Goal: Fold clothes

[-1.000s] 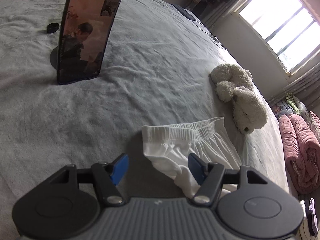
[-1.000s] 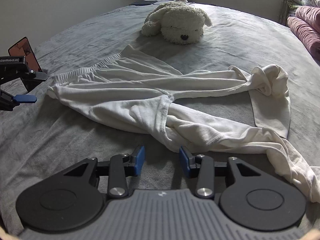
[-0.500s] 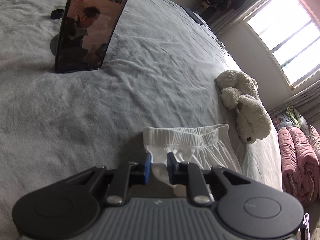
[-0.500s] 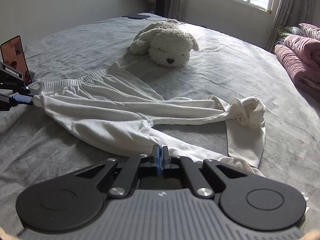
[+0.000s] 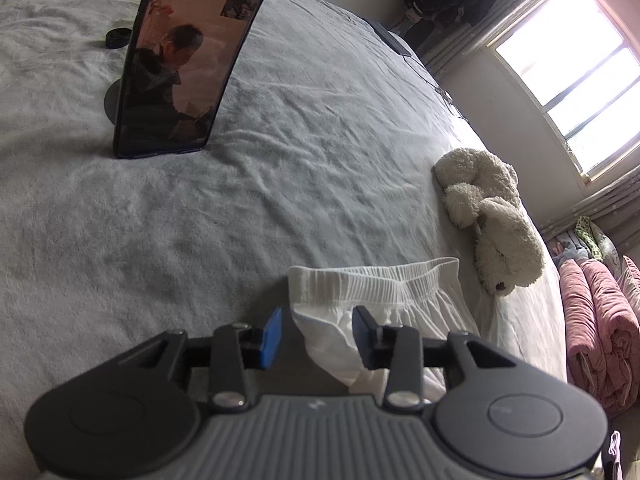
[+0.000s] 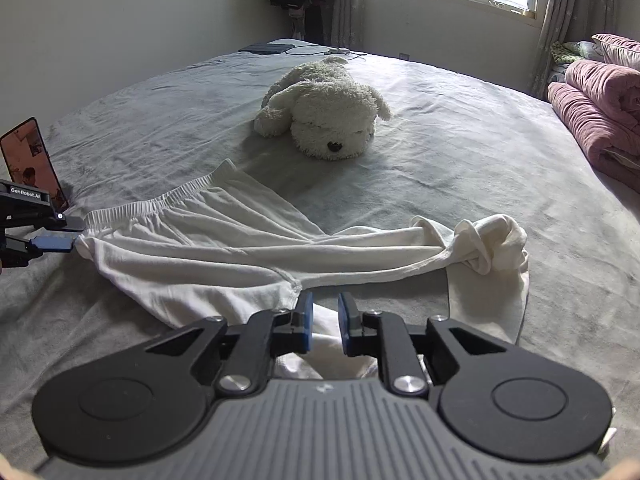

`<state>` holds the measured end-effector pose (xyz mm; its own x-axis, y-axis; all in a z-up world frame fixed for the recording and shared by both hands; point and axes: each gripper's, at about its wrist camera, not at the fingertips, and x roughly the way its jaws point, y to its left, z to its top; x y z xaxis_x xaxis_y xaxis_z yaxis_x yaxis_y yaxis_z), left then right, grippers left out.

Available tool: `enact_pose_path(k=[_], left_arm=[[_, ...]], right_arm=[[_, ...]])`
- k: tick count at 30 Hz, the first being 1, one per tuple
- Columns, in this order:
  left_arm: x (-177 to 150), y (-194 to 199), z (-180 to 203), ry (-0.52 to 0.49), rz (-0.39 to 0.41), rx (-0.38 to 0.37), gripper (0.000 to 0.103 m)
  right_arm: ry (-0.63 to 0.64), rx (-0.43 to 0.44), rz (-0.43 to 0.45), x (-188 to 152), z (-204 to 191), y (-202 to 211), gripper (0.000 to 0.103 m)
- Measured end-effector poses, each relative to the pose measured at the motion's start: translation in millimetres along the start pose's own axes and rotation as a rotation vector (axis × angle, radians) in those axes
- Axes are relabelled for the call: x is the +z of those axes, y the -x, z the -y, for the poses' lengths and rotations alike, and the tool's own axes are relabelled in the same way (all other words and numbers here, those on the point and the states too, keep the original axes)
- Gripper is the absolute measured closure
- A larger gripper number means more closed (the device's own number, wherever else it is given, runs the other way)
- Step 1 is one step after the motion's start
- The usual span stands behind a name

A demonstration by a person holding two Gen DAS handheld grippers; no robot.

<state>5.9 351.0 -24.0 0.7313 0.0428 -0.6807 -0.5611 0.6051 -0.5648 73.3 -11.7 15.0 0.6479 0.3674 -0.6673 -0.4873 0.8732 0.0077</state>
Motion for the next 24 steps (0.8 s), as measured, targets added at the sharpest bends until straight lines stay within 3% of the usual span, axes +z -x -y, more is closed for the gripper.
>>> enact_pose_path(k=[2, 8, 10, 11, 13, 15, 21, 24], left_arm=[[0.2, -1.0, -1.7, 0.000, -0.002, 0.006, 0.062], [0.3, -13.0, -6.4, 0.043, 0.009, -0.010, 0.063], [-2.3, -16.2, -4.0, 0.044, 0.012, -0.019, 0.065], [-3.5, -17.1, -1.8, 0.036, 0.014, -0.019, 0.068], [-5.1, -19.1, 1.6, 0.026, 0.001, -0.032, 0.086], [-6.3, -18.2, 2.4, 0.047, -0.002, -0.067, 0.096], [-5.5, -6.7, 13.5, 0.047, 0.054, -0.142, 0.099], [-6.8, -7.1, 20.1, 0.038, 0.069, -0.163, 0.099]], right_arm=[[0.007, 0.014, -0.020, -10.4, -4.0, -4.6, 0.062], [0.027, 0.027, -0.077, -35.1, -11.9, -26.1, 0.065], [0.041, 0.011, -0.064, -35.8, -12.5, -28.3, 0.084], [0.048, 0.002, -0.059, -34.2, -12.3, -28.3, 0.101], [0.050, -0.018, -0.033, -26.6, -8.8, -21.9, 0.101], [0.060, -0.043, -0.003, -16.9, -5.2, -14.9, 0.101], [0.084, -0.130, 0.071, 20.3, 8.6, -4.2, 0.101], [0.077, -0.172, 0.060, 36.7, 17.3, -16.2, 0.101]])
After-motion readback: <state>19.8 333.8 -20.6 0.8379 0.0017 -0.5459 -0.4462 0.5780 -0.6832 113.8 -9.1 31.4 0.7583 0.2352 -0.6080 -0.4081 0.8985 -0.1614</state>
